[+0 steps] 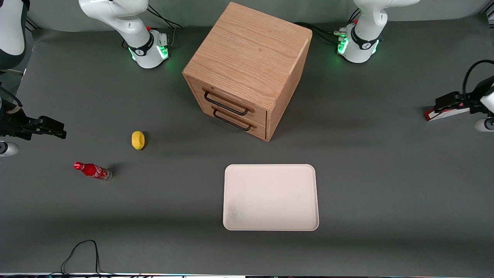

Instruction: Place red cookie box on tray

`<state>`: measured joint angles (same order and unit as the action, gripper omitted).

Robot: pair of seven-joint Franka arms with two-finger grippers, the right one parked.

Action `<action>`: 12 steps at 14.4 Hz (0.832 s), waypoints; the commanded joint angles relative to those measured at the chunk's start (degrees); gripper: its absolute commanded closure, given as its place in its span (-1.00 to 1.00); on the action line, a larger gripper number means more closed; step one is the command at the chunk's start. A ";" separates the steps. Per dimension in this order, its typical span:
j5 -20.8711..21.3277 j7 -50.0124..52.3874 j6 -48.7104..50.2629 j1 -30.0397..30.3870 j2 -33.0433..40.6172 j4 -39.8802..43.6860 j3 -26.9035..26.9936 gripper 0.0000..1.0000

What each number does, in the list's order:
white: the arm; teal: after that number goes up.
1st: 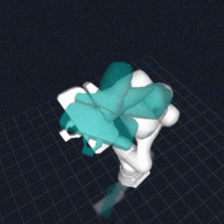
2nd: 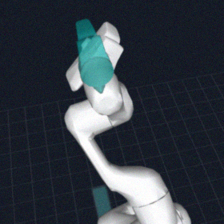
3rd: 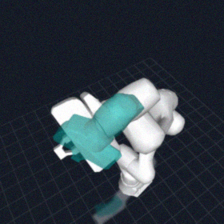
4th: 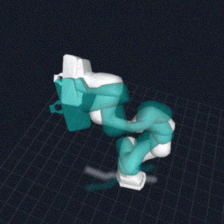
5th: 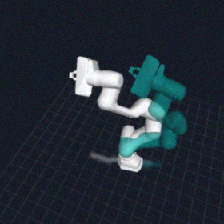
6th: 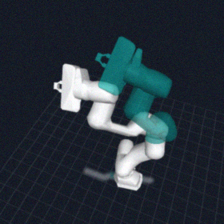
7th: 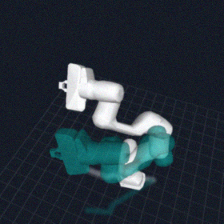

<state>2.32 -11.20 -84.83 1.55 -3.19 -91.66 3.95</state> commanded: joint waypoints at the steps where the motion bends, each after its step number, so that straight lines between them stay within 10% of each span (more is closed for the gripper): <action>1: 1.02 -13.27 0.37 1.34 1.43 -3.16 4.39 -1.00; 12: 5.15 -69.18 -29.93 10.04 6.00 -26.88 18.02 -1.00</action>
<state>6.68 -72.28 -109.43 10.53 0.39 -113.03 21.36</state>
